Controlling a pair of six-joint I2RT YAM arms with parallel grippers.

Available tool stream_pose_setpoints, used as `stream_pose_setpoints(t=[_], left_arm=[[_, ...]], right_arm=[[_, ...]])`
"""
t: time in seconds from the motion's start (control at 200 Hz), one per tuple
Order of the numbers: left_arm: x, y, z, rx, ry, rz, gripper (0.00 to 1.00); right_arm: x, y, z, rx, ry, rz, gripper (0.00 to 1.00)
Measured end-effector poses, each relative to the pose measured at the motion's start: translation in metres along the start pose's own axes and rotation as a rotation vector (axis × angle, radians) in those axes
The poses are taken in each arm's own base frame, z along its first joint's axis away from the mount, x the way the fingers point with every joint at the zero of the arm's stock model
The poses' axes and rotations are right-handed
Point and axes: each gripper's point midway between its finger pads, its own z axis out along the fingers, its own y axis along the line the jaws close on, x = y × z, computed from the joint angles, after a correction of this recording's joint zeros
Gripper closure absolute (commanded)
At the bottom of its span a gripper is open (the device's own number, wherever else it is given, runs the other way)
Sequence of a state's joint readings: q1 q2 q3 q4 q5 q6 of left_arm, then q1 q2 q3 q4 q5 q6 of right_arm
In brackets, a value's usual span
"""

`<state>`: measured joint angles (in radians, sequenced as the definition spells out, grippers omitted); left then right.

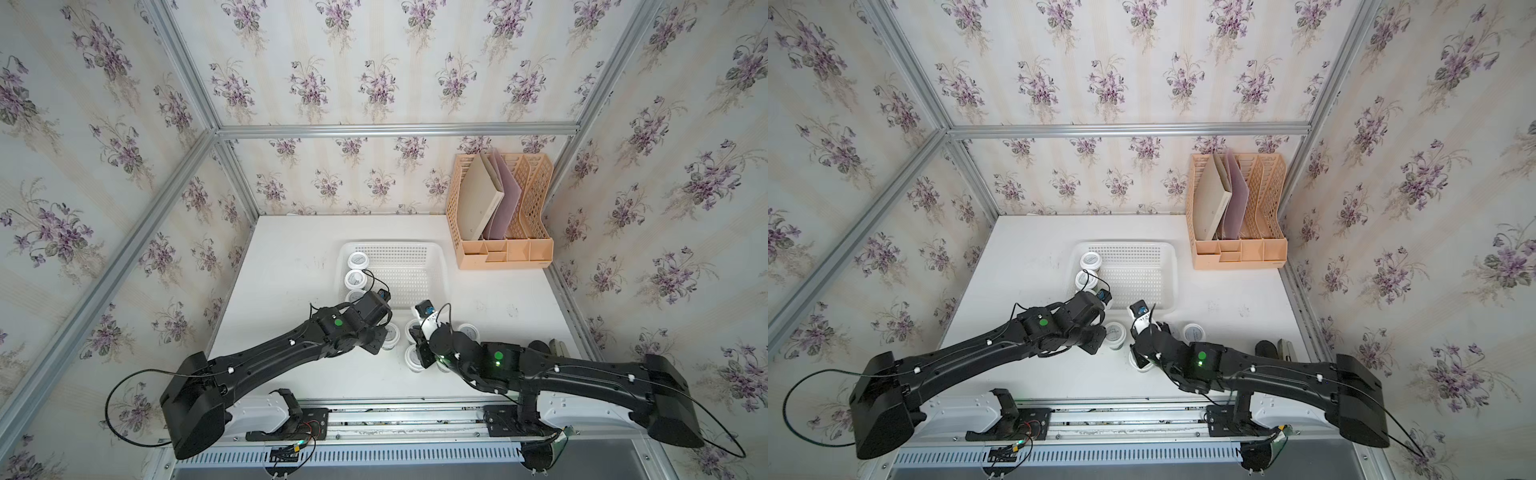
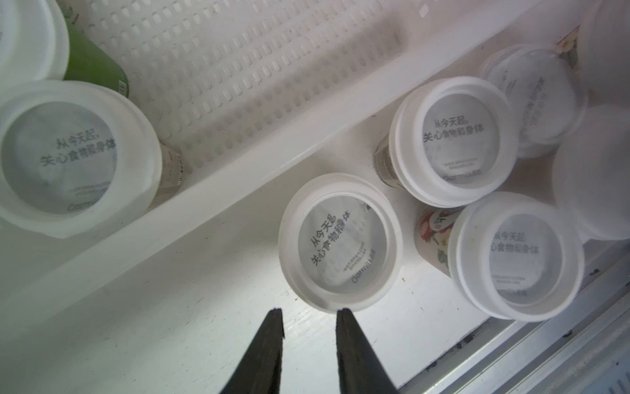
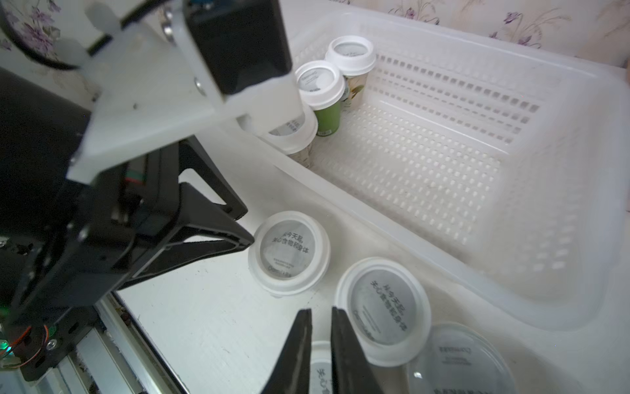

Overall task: Put the yogurt in the basket
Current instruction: Adjust the yogurt at the center of the board.

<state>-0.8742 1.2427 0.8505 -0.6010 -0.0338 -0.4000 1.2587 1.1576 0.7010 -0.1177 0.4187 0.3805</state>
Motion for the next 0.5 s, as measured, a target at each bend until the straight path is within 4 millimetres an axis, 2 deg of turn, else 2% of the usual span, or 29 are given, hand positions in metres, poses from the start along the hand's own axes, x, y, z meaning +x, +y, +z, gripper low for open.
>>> stream_pose_setpoints(t=[0.19, 0.5], left_arm=[[0.012, 0.017, 0.004, -0.004, -0.039, -0.053, 0.83], [-0.002, 0.009, -0.002, 0.073, -0.145, -0.077, 0.79]], right_arm=[[0.006, 0.017, 0.03, -0.052, 0.055, -0.017, 0.86], [0.009, 0.011, 0.046, -0.135, 0.067, 0.041, 0.85]])
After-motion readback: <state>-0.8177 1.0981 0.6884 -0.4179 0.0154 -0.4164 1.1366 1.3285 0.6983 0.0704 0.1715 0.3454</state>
